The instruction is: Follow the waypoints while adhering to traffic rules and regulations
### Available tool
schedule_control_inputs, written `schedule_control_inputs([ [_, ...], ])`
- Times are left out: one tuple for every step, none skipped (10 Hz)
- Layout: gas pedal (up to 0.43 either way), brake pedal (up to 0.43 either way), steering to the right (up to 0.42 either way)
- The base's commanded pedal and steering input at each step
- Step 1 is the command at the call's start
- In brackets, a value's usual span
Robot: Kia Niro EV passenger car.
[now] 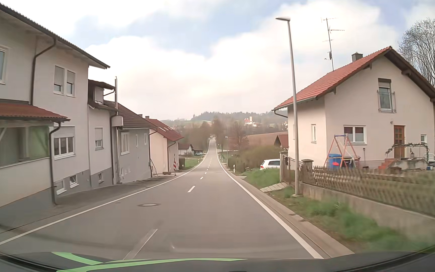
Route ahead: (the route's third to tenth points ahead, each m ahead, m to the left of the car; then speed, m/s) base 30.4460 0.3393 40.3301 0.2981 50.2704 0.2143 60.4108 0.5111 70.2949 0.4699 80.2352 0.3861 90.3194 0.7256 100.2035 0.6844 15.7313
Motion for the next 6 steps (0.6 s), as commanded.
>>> schedule_control_inputs([
  [0.0,0.146,-0.003],
  [0.0,0.152,-0.003],
  [0.0,0.159,-0.003],
  [0.0,0.159,-0.002],
  [0.0,0.159,-0.002],
  [0.0,0.165,-0.002],
])
